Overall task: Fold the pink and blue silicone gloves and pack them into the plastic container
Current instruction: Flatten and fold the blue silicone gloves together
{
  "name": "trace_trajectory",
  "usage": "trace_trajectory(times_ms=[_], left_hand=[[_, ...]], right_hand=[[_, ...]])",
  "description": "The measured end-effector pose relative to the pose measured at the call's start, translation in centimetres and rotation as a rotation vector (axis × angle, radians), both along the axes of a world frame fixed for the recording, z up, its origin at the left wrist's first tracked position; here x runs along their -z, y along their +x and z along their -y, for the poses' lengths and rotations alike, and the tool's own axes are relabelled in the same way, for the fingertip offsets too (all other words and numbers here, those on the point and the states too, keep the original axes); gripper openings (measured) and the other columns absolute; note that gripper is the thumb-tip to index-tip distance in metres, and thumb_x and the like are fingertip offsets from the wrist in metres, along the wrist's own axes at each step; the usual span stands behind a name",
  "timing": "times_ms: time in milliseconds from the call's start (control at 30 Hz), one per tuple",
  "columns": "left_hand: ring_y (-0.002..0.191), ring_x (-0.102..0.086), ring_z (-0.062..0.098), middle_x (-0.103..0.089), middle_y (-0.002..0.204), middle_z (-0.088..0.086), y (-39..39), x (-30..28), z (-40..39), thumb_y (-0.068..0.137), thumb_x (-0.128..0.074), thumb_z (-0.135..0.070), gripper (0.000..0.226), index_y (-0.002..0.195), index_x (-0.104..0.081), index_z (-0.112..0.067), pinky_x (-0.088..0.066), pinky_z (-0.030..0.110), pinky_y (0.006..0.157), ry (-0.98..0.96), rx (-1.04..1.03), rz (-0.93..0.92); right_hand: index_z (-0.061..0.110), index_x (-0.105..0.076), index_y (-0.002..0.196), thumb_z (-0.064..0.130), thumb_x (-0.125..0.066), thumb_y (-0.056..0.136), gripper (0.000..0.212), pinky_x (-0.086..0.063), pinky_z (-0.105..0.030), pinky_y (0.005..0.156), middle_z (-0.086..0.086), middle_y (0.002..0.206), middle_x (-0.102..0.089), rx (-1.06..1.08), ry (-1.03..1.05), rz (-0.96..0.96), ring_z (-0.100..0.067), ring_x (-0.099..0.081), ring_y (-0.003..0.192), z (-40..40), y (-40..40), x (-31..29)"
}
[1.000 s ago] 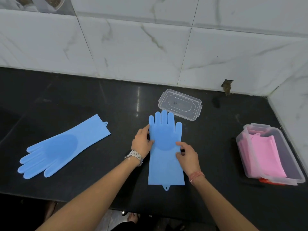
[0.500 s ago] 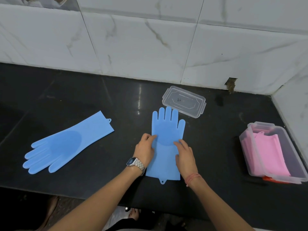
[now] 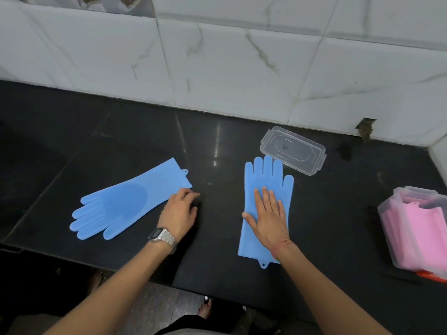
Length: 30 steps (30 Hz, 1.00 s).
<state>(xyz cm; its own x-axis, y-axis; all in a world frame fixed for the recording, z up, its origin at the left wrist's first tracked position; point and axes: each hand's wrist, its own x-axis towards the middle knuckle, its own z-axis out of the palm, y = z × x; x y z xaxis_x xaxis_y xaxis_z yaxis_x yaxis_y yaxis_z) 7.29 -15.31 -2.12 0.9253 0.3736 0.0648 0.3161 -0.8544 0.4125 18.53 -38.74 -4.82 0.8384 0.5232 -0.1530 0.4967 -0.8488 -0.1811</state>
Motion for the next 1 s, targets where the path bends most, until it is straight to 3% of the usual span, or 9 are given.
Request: trace_trajectory(times_ms=[200,333,467,567,700,767,833,900,1000], left_hand=[[0.113,-0.049,0.032,-0.053,0.128,0.007,-4.5,0.7,-8.3,0.088,-0.062,-0.032,0.039,0.123,-0.058,-0.014,-0.049,0.043,0.085,0.120,-0.178,-0.168],[0.103,-0.054,0.031,-0.056,0.121,0.004,-6.2,1.4,-10.3,0.094,-0.054,-0.033,0.027,0.112,-0.060,-0.013,-0.051,0.040,0.070,0.192,-0.125,-0.150],[0.091,-0.056,0.032,-0.059,0.106,0.008,-5.8,0.8,-10.9,0.098,-0.045,-0.028,0.021,0.100,-0.057,-0.012,-0.046,0.039,0.066,0.246,-0.057,-0.151],[0.082,-0.057,0.032,-0.061,0.095,0.010,-6.1,-0.3,-10.1,0.099,-0.043,-0.027,0.020,0.096,-0.054,-0.011,-0.044,0.039,0.064,0.211,0.018,-0.119],[0.084,-0.061,0.029,-0.064,0.094,0.005,-7.6,-1.7,-5.9,0.095,-0.048,-0.023,0.011,0.099,-0.054,-0.014,-0.047,0.038,0.065,0.145,0.271,-0.101],[0.080,-0.064,0.024,-0.069,0.090,0.003,-8.5,-2.2,-3.3,0.089,-0.052,-0.021,0.013,0.099,-0.059,-0.015,-0.050,0.035,0.064,0.101,0.363,-0.073],[0.067,-0.065,0.019,-0.069,0.078,-0.001,-9.6,-2.3,-1.3,0.080,-0.063,-0.016,0.012,0.091,-0.063,-0.017,-0.051,0.030,0.056,0.075,0.400,-0.025],[0.060,-0.061,0.014,-0.064,0.071,-0.008,-10.9,-2.1,-0.3,0.076,-0.068,-0.014,0.014,0.086,-0.060,-0.022,-0.048,0.025,0.052,0.086,0.412,0.044],[0.086,-0.061,0.009,-0.065,0.101,-0.013,-12.7,-1.5,-0.4,0.087,-0.056,-0.030,0.018,0.104,-0.060,-0.026,-0.046,0.025,0.070,0.080,0.359,0.090]], right_hand=[[0.025,0.011,0.154,0.068,-0.010,0.091,0.079,0.003,-0.043,0.120,-0.003,0.164,0.003,-0.009,-0.007,0.073,-0.024,0.003,0.150,0.2,0.1,1.8],[0.024,0.016,0.152,0.068,-0.008,0.091,0.079,0.007,-0.042,0.119,-0.002,0.164,0.008,0.003,-0.051,0.043,-0.023,0.007,0.150,-0.1,0.2,1.7],[0.020,0.009,0.154,0.049,-0.031,0.099,0.074,0.006,-0.046,0.120,-0.004,0.163,0.012,-0.048,-0.058,0.051,-0.022,0.014,0.149,-1.8,-1.2,-0.5],[0.020,-0.004,0.156,0.034,-0.055,0.091,0.084,0.008,-0.044,0.118,-0.003,0.164,0.008,-0.243,0.085,0.109,-0.018,0.018,0.147,-4.9,-3.9,-3.2],[0.017,-0.013,0.155,0.031,-0.066,0.082,0.091,0.005,-0.038,0.119,-0.003,0.163,-0.010,-0.529,0.185,0.092,-0.020,-0.005,0.150,-9.7,-7.8,-5.1],[0.018,-0.015,0.154,0.032,-0.067,0.081,0.091,-0.014,-0.037,0.119,-0.006,0.155,-0.034,-0.559,0.145,-0.018,-0.023,-0.030,0.143,-11.3,-9.5,-5.2],[0.021,-0.020,0.151,0.028,-0.062,0.082,0.080,-0.041,-0.039,0.099,-0.010,0.130,-0.060,-0.502,0.105,-0.161,-0.032,-0.056,0.118,-11.9,-10.7,-5.1],[0.024,-0.028,0.145,0.021,-0.052,0.087,0.063,-0.047,-0.042,0.079,-0.012,0.110,-0.068,-0.461,0.072,-0.196,-0.039,-0.063,0.099,-11.7,-11.5,-4.8],[0.023,-0.047,0.127,0.001,-0.044,0.082,0.050,-0.048,-0.043,0.076,-0.015,0.107,-0.068,-0.434,0.109,-0.213,-0.040,-0.063,0.098,-11.0,-11.7,-4.5]])
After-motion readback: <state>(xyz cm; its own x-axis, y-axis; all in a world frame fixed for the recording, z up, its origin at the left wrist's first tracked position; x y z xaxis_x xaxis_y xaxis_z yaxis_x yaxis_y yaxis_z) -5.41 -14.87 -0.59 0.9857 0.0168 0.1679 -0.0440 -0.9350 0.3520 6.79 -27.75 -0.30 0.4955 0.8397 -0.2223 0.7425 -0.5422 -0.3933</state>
